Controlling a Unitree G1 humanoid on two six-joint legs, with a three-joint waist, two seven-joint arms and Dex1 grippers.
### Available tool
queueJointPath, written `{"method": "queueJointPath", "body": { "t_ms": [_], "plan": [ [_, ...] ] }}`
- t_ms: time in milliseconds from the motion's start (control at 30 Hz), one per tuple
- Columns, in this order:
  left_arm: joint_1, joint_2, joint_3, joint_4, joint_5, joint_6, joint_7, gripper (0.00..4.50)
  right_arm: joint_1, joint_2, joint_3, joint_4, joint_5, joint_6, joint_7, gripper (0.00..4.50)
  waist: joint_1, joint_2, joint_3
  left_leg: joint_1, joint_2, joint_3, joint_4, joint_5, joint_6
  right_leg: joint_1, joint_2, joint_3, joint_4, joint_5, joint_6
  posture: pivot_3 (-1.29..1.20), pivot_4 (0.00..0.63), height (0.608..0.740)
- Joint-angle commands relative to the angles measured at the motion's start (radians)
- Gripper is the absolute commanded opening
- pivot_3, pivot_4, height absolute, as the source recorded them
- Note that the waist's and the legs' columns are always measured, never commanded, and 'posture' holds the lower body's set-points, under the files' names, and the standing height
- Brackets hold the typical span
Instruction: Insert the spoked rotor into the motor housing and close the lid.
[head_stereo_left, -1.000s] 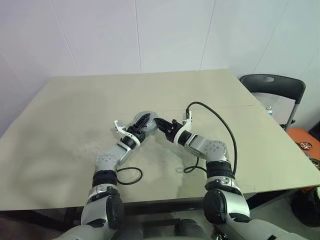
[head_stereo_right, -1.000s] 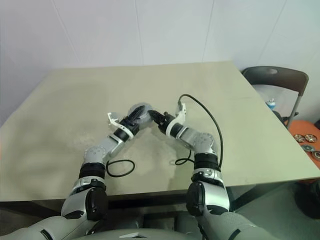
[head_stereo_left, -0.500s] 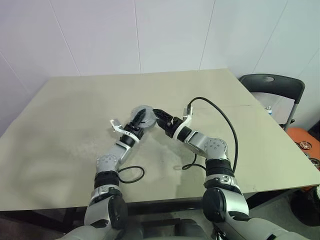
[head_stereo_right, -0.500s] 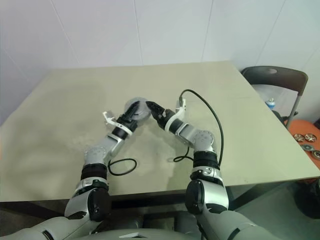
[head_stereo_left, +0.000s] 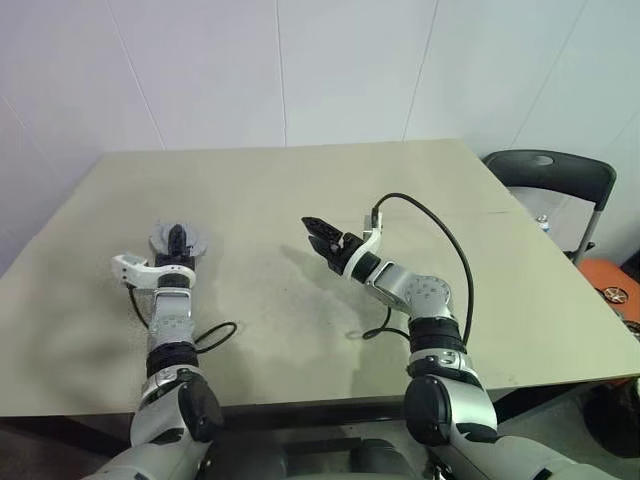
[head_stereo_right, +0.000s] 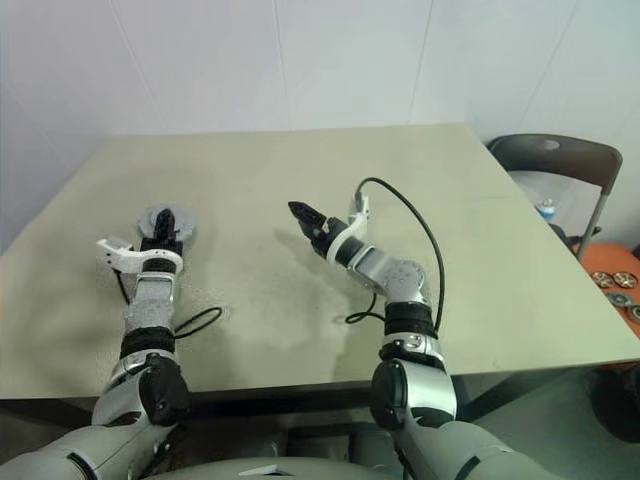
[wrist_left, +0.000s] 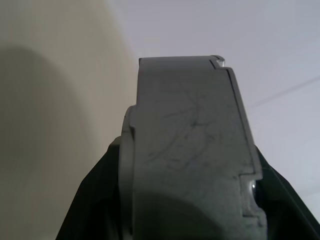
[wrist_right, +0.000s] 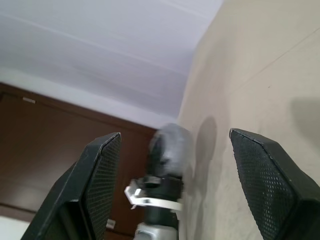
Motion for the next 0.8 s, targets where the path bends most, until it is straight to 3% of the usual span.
{"method": "queueJointPath", "body": {
  "t_ms": [33, 233, 400, 500, 633, 800],
  "plan": [
    [-0.041, 0.032, -0.042, 0.065, 0.072, -0.07, -0.012, 2.32, -0.025, 0.004, 0.013, -0.035, 0.024, -0.004, 0.019, 3.61, 0.002, -0.001, 0.0, 0.0, 0.0, 0.0, 0.0, 0.0, 0.0, 0.0, 0.0, 0.0, 0.0, 0.0, 0.0, 0.0, 0.0, 0.74],
    [-0.04, 0.036, -0.034, 0.106, 0.106, -0.12, 0.024, 2.32, -0.02, 0.0, 0.019, -0.037, 0.024, -0.002, 0.02, 3.61, -0.004, -0.001, 0.0, 0.0, 0.0, 0.0, 0.0, 0.0, 0.0, 0.0, 0.0, 0.0, 0.001, 0.0, 0.0, 0.0, 0.0, 0.74],
    [-0.035, 0.057, -0.025, 0.122, 0.137, -0.192, 0.109, 3.72, -0.017, -0.004, 0.024, -0.03, 0.018, -0.006, 0.022, 3.65, -0.01, -0.001, -0.001, 0.003, 0.001, 0.0, 0.001, 0.0, 0.0, 0.002, 0.0, 0.0, 0.002, 0.0, 0.0, 0.0, 0.0, 0.74],
    [-0.027, 0.086, -0.03, 0.15, 0.198, -0.274, 0.263, 4.46, -0.016, -0.008, 0.032, -0.023, 0.011, -0.008, 0.024, 3.65, -0.018, -0.001, -0.001, 0.007, 0.002, 0.0, 0.0, 0.0, 0.0, 0.003, 0.002, 0.0, 0.004, 0.001, -0.001, 0.0, 0.0, 0.74],
    [-0.012, 0.116, -0.052, 0.162, 0.275, -0.32, 0.436, 4.46, -0.016, -0.013, 0.041, -0.015, 0.006, -0.013, 0.031, 3.65, -0.045, -0.001, -0.001, 0.019, 0.002, 0.0, -0.005, 0.0, 0.0, 0.007, 0.003, 0.0, 0.004, 0.002, -0.002, 0.0, 0.0, 0.74],
    [0.003, 0.127, -0.089, 0.115, 0.352, -0.337, 0.593, 4.46, -0.021, -0.019, 0.053, 0.006, -0.006, -0.023, 0.042, 3.65, -0.036, -0.001, -0.001, 0.019, 0.002, 0.0, -0.006, -0.001, -0.001, 0.006, 0.002, 0.0, 0.004, 0.002, -0.002, 0.0, 0.0, 0.74]
  ]
}}
